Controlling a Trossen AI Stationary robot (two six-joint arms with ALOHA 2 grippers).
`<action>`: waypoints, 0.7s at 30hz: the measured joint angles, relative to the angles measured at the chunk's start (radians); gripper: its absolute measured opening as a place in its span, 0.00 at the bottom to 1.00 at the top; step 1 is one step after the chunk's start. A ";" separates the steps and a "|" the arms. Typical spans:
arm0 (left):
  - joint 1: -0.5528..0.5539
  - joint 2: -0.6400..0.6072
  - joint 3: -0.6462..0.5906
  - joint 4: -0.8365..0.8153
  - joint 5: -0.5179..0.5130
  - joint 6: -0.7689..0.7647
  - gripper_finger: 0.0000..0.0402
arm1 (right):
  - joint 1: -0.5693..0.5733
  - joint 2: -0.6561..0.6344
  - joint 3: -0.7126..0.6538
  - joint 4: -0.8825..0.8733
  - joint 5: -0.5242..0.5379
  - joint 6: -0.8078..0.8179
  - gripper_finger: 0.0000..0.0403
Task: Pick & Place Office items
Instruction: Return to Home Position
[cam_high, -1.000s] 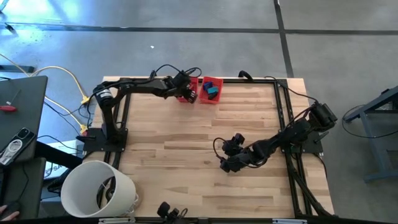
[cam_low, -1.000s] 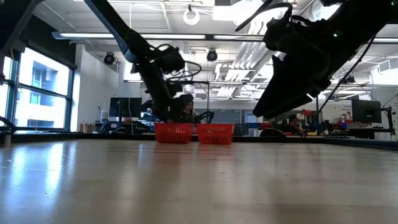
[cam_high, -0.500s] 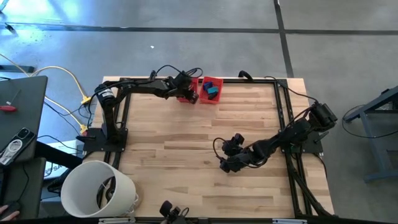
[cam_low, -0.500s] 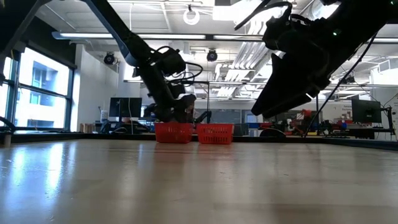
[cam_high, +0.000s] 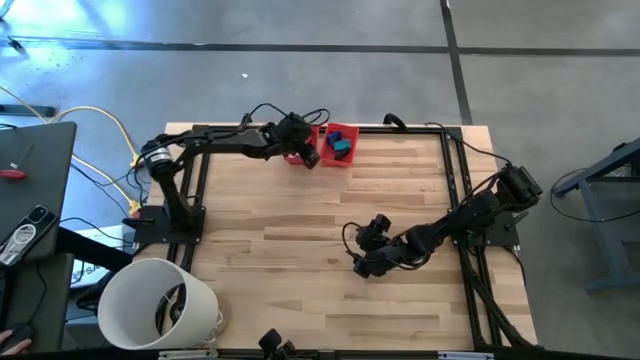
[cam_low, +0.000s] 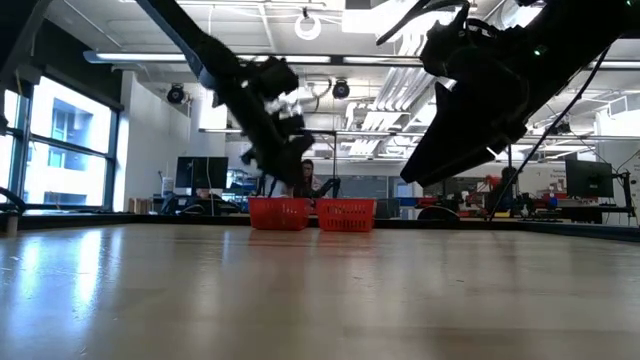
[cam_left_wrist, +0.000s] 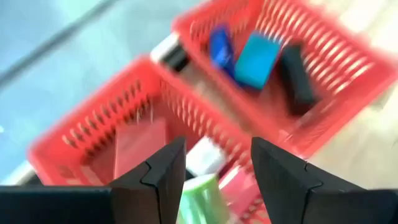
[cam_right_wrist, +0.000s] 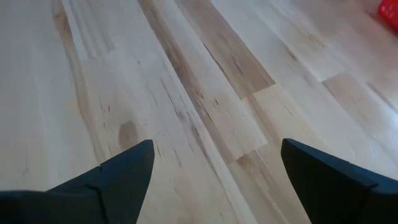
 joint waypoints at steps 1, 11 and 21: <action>-0.014 -0.021 0.000 0.002 -0.021 0.009 0.43 | -0.001 0.000 0.000 0.005 0.000 -0.023 0.84; -0.173 -0.274 0.000 -0.155 -0.120 0.080 0.42 | -0.036 0.003 0.000 0.041 -0.003 -0.105 0.66; -0.334 -0.489 0.001 -0.520 -0.120 -0.034 0.15 | -0.053 -0.006 0.000 0.048 -0.029 -0.274 0.04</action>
